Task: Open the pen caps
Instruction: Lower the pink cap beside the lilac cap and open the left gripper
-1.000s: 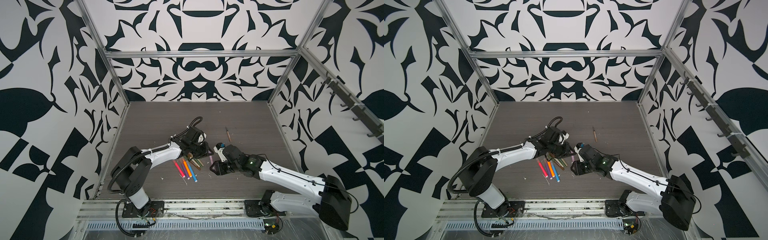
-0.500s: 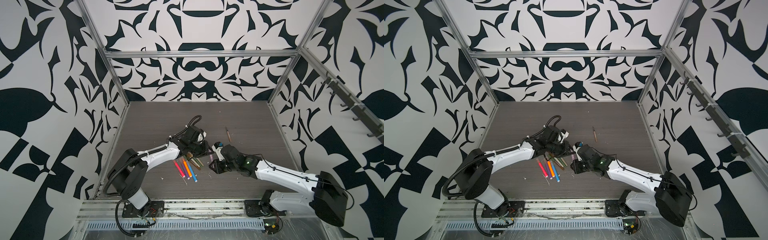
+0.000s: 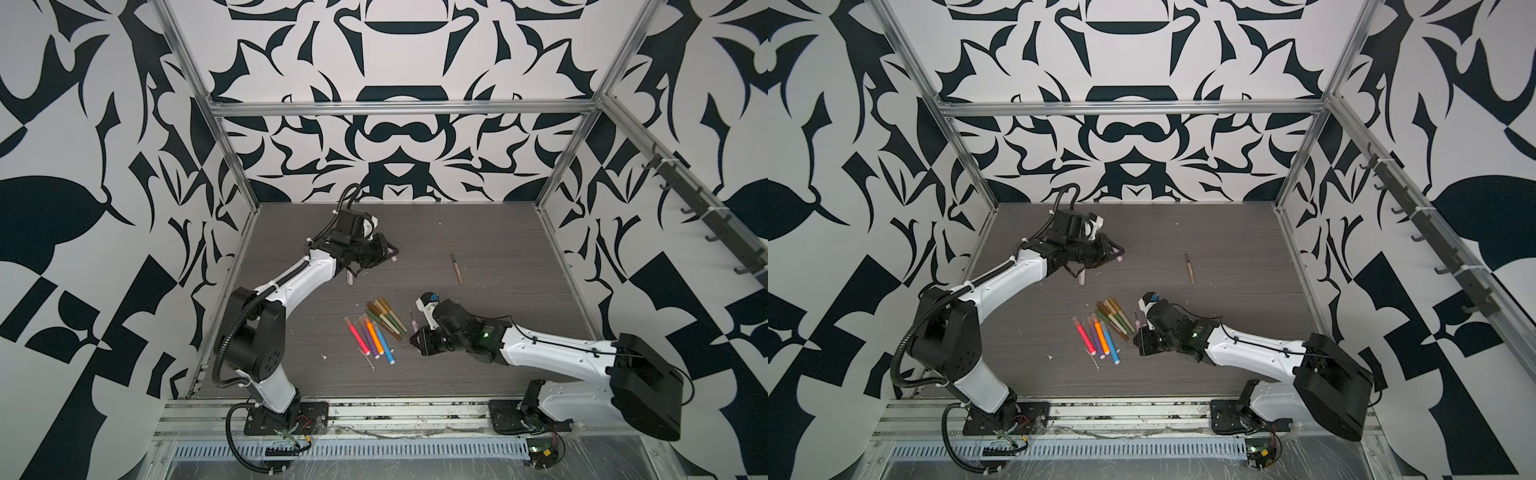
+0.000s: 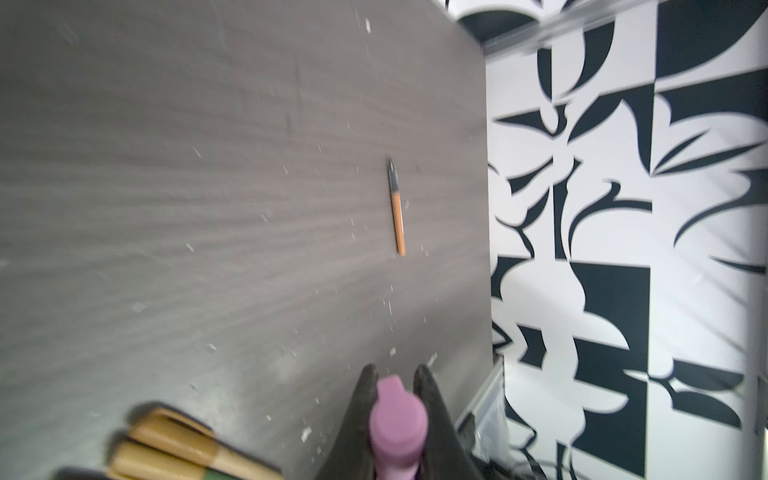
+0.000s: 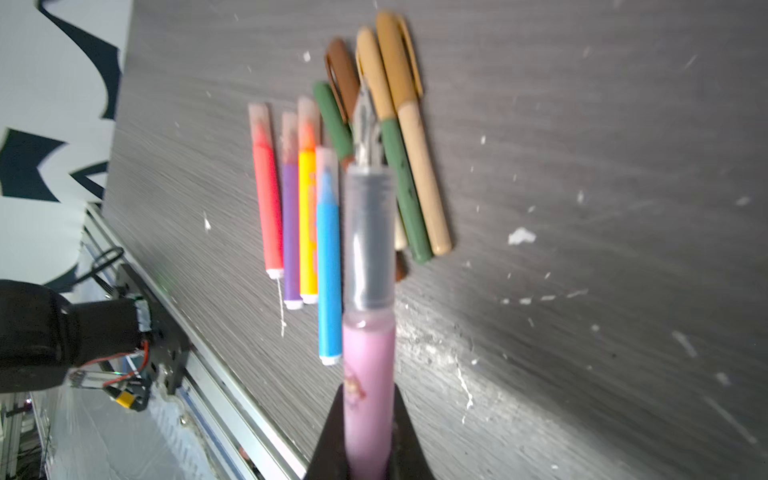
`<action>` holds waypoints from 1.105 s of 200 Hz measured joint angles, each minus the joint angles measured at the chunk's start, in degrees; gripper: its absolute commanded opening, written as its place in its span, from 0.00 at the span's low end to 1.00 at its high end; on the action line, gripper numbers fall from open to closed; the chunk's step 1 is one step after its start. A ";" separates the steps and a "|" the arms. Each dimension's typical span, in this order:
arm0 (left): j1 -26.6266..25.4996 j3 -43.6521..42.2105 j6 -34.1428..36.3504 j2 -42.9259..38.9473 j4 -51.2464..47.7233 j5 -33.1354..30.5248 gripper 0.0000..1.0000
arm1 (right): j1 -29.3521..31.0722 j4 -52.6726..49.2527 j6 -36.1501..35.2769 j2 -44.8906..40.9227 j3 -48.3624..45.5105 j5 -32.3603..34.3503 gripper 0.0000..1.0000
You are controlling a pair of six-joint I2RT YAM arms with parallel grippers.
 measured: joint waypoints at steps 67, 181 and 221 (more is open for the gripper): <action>6.27 0.20 12.98 -0.02 -17.00 -15.45 0.00 | 0.02 -0.28 1.29 -1.57 -0.96 2.29 0.00; 22.49 -6.95 18.10 10.12 -11.89 -13.03 0.09 | 0.02 -2.16 1.60 -6.47 -4.24 3.82 0.00; 22.49 -6.95 18.45 11.89 -8.96 -9.70 0.21 | 0.02 -3.28 1.68 -8.74 -4.28 4.02 0.00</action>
